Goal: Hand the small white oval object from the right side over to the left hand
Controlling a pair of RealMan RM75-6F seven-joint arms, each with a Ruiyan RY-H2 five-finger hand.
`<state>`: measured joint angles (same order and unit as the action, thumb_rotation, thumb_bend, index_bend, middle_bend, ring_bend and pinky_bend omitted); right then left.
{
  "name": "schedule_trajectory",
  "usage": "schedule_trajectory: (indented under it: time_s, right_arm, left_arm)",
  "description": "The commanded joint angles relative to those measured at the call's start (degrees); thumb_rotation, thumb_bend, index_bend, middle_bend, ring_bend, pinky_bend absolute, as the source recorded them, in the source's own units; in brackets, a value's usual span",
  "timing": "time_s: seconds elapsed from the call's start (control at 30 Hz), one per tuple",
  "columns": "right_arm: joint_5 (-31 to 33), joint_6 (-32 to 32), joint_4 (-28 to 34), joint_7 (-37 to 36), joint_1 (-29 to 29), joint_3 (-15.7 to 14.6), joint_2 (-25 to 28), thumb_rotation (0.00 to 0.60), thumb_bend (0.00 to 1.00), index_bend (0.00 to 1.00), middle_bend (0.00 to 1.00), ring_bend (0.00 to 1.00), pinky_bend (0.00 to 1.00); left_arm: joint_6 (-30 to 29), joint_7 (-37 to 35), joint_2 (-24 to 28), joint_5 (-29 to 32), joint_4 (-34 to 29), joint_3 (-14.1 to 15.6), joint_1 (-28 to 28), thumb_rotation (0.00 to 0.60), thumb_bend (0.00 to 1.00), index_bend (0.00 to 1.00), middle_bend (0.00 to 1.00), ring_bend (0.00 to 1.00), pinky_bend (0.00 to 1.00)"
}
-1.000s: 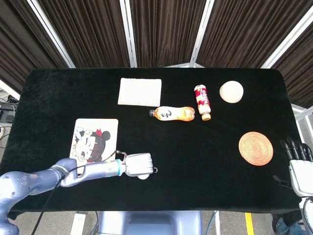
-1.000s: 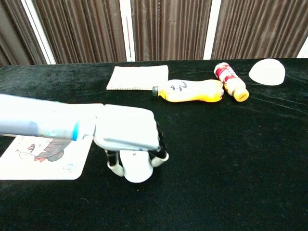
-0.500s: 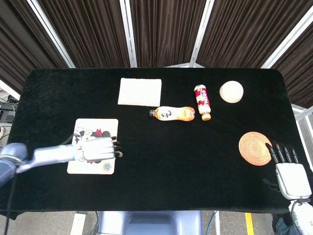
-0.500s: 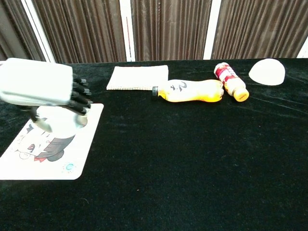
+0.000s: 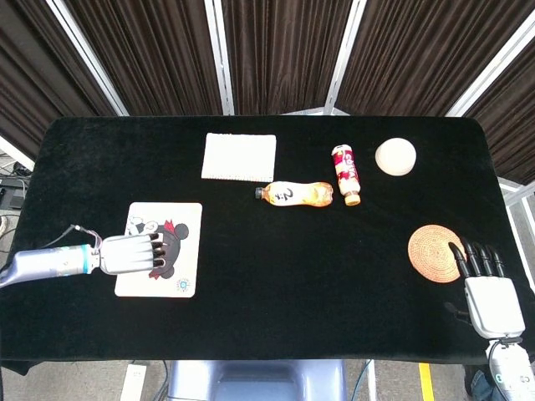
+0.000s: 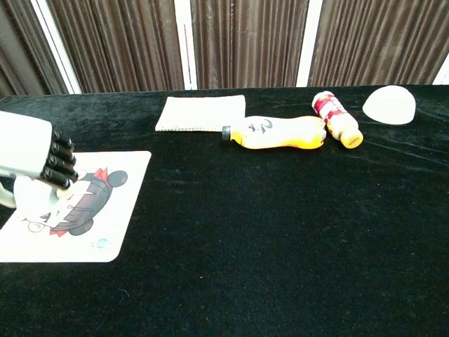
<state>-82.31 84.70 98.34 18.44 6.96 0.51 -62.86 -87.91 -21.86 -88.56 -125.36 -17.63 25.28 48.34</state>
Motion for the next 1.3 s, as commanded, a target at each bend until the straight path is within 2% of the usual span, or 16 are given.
schedule_trajectory:
  time_s: [0.03,0.37,0.47,0.5,0.57,0.63,0.7,0.73,0.9,1.13,1.23,1.3]
  right_arm:
    - [0.3,-0.3,-0.2,0.0,0.0,0.2,0.0,0.600,0.00,0.00,0.00,0.00,0.00]
    - [1.2,-0.9,-1.1,-1.3,-0.3,0.9,0.3,0.600,0.00,0.00,0.00,0.00,0.00]
    - [1.6,-1.4,-1.3,-1.7,-0.4,1.1,0.4,0.600,0.00,0.00,0.00,0.00,0.00]
    - [1.6,-1.4,-1.3,-1.8,-0.4,1.2,0.4,0.600,0.00,0.00,0.00,0.00,0.00]
    - [1.6,-1.4,-1.4,-1.9,-0.5,1.3,0.5,0.600,0.00,0.00,0.00,0.00,0.00]
    - [1.6,-1.3,-1.4,-1.9,-0.6,1.4,0.5,0.600,0.00,0.00,0.00,0.00,0.00]
    - [1.6,-1.4,-1.3,-1.9,-0.6,1.5,0.5,0.600,0.00,0.00,0.00,0.00,0.00]
    - [1.5,-1.4,-1.3,-2.0,-0.7,1.5,0.5,0.600,0.00,0.00,0.00,0.00,0.00]
    - [1.3,-1.4,-1.2,-1.9,-0.8,1.7,0.5,0.600,0.00,0.00,0.00,0.00,0.00]
    - [0.4,-1.3,-0.5,-2.2,-1.0,1.5,0.9,0.600,0.00,0.00,0.00,0.00,0.00]
    - [-0.3,-1.3,-0.1,-2.4,-1.1,1.3,1.1,0.600,0.00,0.00,0.00,0.00,0.00]
    - [-0.9,-1.2,0.2,-2.6,-1.1,1.1,1.2,0.600,0.00,0.00,0.00,0.00,0.00]
  left_arm:
    - [-0.6,-0.8,-2.1,-0.6,2.1,1.1,-0.5,0.600,0.08,0.64,0.52,0.46,0.46]
    - [-1.6,1.0,-4.9,-2.1,6.9,3.5,0.8,0.600,0.08,0.63,0.51,0.46,0.44]
    - [-1.2,1.1,-5.7,-1.6,7.3,3.7,0.9,0.600,0.08,0.61,0.48,0.43,0.42]
    - [-1.0,1.1,-5.9,-1.6,7.4,3.8,1.0,0.600,0.08,0.57,0.44,0.39,0.39]
    - [-0.5,1.5,-6.5,-1.4,7.7,4.0,1.1,0.600,0.07,0.41,0.27,0.24,0.28]
    - [0.7,2.1,-6.9,-1.2,8.2,4.2,1.2,0.600,0.03,0.17,0.05,0.06,0.14]
    - [1.1,2.5,-7.1,-0.9,8.4,4.2,1.2,0.600,0.01,0.04,0.00,0.00,0.07]
    - [1.3,2.6,-7.1,-0.7,8.4,4.2,1.1,0.600,0.00,0.02,0.00,0.00,0.05]
    - [1.1,3.7,-6.4,0.4,8.6,4.1,0.9,0.600,0.00,0.00,0.00,0.00,0.02]
    - [-1.7,4.4,-3.3,3.0,7.6,2.3,0.2,0.600,0.00,0.00,0.00,0.00,0.01]
    - [-3.2,5.0,-1.6,5.5,6.6,0.1,-0.6,0.600,0.00,0.00,0.00,0.00,0.00]
    - [-4.1,4.4,-0.4,8.9,4.8,-2.8,-1.8,0.600,0.00,0.00,0.00,0.00,0.00]
